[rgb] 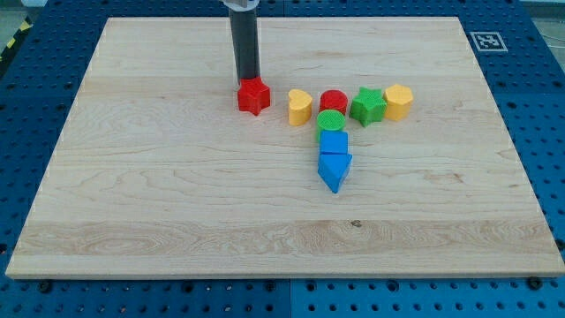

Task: Move the red star towards the heart

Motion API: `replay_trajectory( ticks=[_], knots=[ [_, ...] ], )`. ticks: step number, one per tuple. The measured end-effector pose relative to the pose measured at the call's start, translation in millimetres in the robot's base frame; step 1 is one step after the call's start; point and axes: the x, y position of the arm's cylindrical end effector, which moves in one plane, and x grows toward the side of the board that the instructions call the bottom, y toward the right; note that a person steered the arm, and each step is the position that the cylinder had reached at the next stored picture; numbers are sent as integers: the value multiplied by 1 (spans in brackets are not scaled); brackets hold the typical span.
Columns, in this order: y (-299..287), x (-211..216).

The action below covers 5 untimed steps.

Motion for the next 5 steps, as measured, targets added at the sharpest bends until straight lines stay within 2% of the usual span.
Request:
replay_trajectory(
  ticks=[5],
  knots=[
    [-32,1]
  ],
)
